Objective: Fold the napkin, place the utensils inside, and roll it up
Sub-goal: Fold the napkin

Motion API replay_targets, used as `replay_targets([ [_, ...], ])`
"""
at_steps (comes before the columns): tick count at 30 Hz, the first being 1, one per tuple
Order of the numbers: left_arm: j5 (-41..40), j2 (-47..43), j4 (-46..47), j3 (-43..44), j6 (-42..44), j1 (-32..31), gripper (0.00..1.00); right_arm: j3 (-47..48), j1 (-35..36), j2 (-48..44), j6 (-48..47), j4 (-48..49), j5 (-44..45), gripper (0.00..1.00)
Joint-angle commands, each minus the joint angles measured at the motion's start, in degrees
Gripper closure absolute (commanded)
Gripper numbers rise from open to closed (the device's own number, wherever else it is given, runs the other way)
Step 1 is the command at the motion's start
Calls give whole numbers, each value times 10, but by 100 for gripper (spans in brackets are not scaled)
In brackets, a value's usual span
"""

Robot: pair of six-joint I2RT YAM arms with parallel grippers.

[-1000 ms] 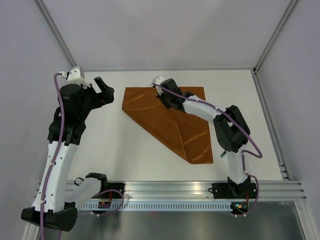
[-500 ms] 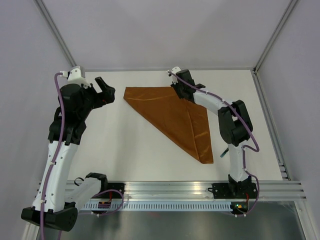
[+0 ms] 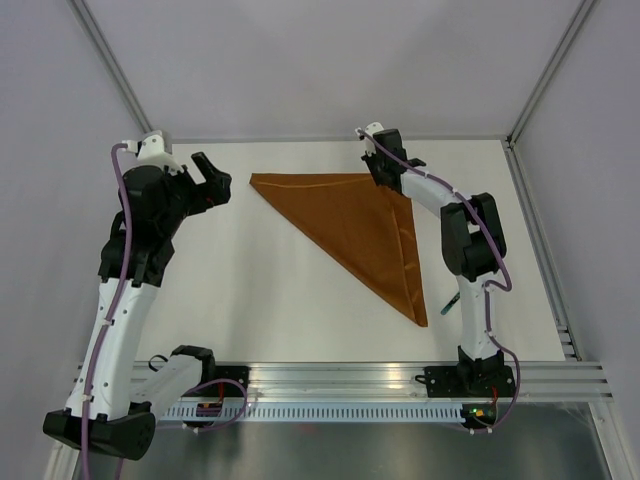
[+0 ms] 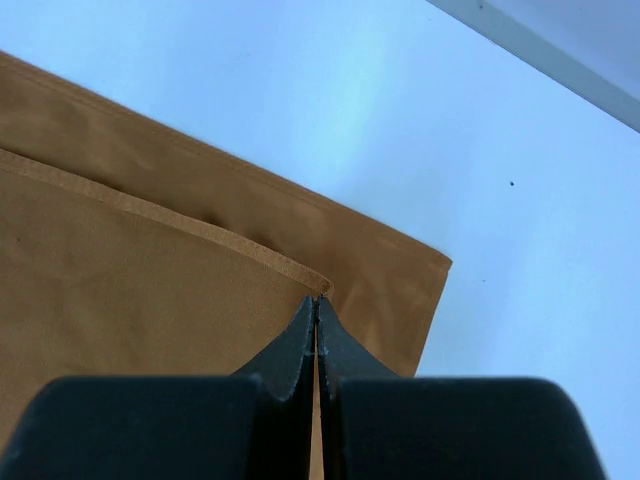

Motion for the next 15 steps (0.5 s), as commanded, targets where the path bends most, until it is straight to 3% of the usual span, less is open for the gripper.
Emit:
replay_targets([
  [1, 16, 3, 19, -3, -16, 1, 0, 36, -11, 17, -9, 9, 23, 99],
  [15, 15, 16, 24, -3, -13, 2, 0, 52, -38, 39, -8, 15, 27, 100],
])
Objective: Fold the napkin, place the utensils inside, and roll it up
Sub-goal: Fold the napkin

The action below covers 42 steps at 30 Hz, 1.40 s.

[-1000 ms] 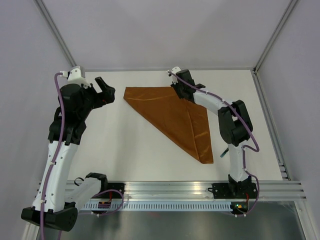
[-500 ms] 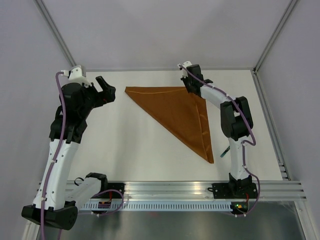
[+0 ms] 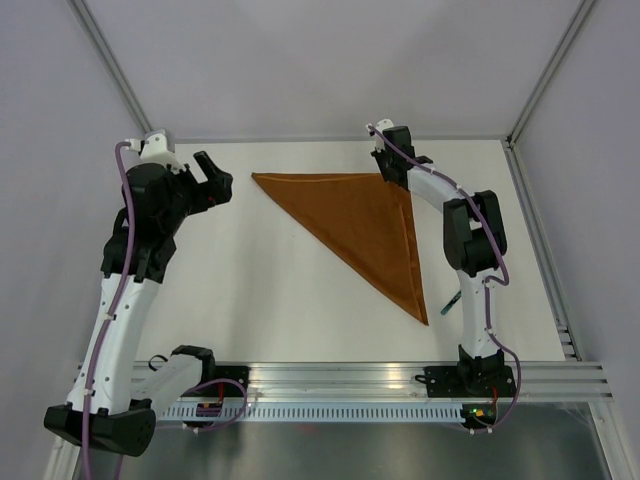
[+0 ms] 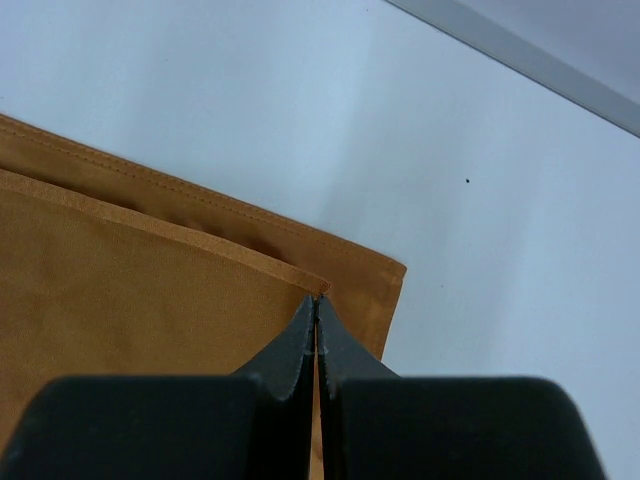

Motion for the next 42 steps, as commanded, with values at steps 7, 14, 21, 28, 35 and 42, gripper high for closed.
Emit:
replay_targets([
  [7, 19, 11, 25, -4, -14, 1, 0, 28, -17, 14, -4, 5, 22, 99],
  [14, 20, 13, 28, -4, -14, 2, 0, 26, -23, 16, -6, 8, 22, 100],
  [21, 21, 14, 30, -6, -17, 1, 0, 27, -32, 17, -8, 10, 26, 99],
  [28, 21, 17, 31, -7, -19, 1, 0, 26, -43, 20, -10, 11, 26, 100],
  [35, 21, 17, 32, -7, -21, 2, 0, 31, -51, 30, -13, 12, 24, 100],
  [42, 20, 15, 31, -12, -23, 1, 0, 47, -52, 46, -11, -1, 21, 90],
])
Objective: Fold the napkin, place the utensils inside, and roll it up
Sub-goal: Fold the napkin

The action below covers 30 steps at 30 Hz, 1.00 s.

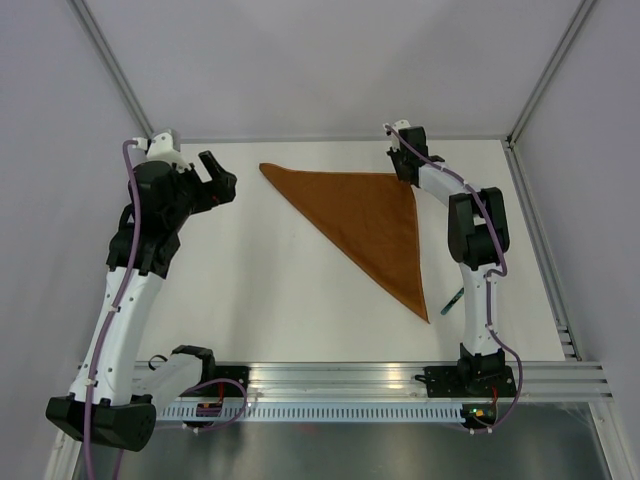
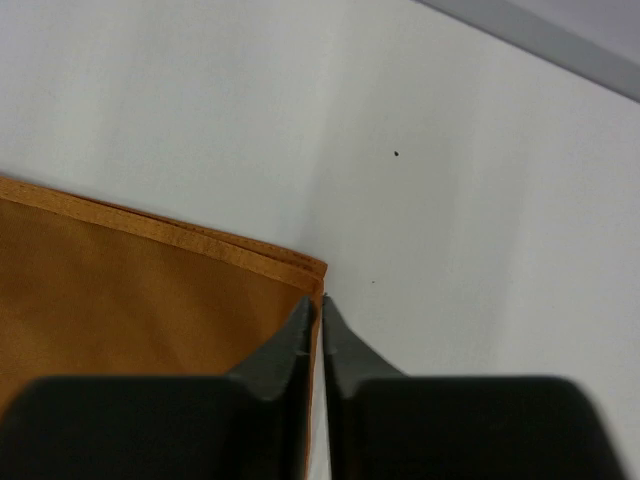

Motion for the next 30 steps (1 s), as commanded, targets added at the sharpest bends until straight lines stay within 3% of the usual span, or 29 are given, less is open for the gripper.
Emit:
replay_targets([
  [1, 11, -4, 18, -5, -22, 1, 0, 35, -1, 14, -7, -9, 15, 77],
  [4, 11, -7, 20, -9, -23, 1, 0, 49, -2, 4, -1, -23, 12, 51],
  [7, 11, -13, 26, -19, -25, 2, 0, 57, -4, -15, 10, -49, 7, 40],
  [13, 55, -26, 68, -54, -36, 1, 0, -29, -33, -131, 73, -104, -19, 35],
  [23, 187, -30, 202, -157, -70, -28, 0, -311, -155, -376, 93, -154, -95, 37],
  [26, 172, -17, 227, -172, -57, -85, 0, -356, -215, -431, 82, -179, -130, 38],
  [30, 102, 33, 263, -160, -22, -249, 0, -362, -318, -472, 66, -213, -200, 38],
])
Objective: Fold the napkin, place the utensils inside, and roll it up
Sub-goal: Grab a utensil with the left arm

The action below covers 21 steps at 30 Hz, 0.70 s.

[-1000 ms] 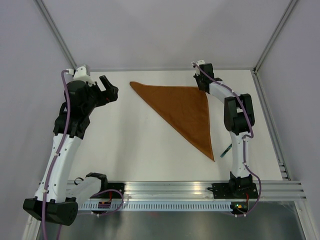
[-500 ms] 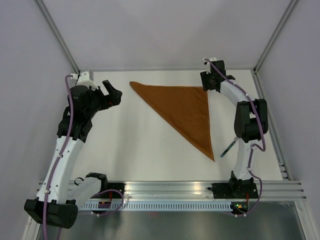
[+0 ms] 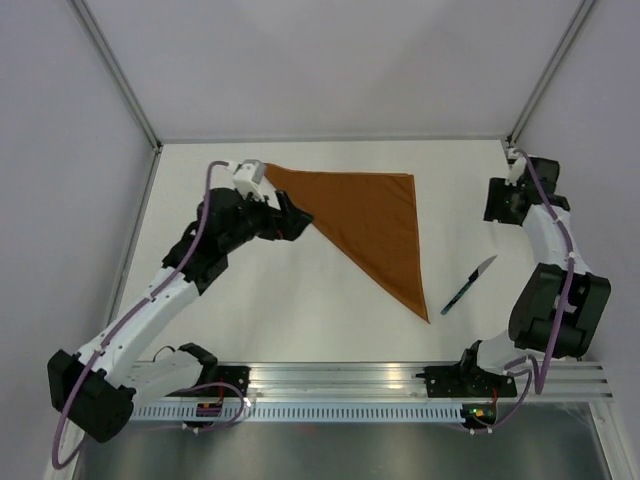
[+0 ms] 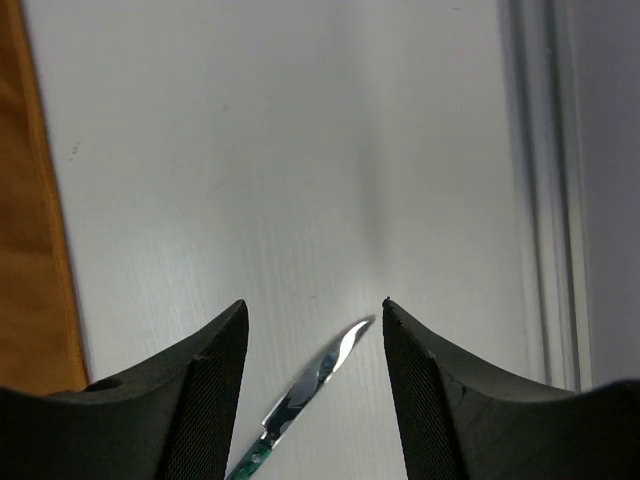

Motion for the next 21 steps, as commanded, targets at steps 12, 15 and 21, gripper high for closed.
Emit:
replay_targets([
  [12, -162, 423, 174, 211, 113, -389, 5, 43, -331, -104, -72, -170, -257, 38],
  [15, -171, 530, 170, 307, 130, -430, 5, 49, -348, -103, -73, -183, -272, 39],
  [21, -184, 688, 160, 453, 164, -482, 7, 64, -369, -111, -61, -194, -311, 39],
])
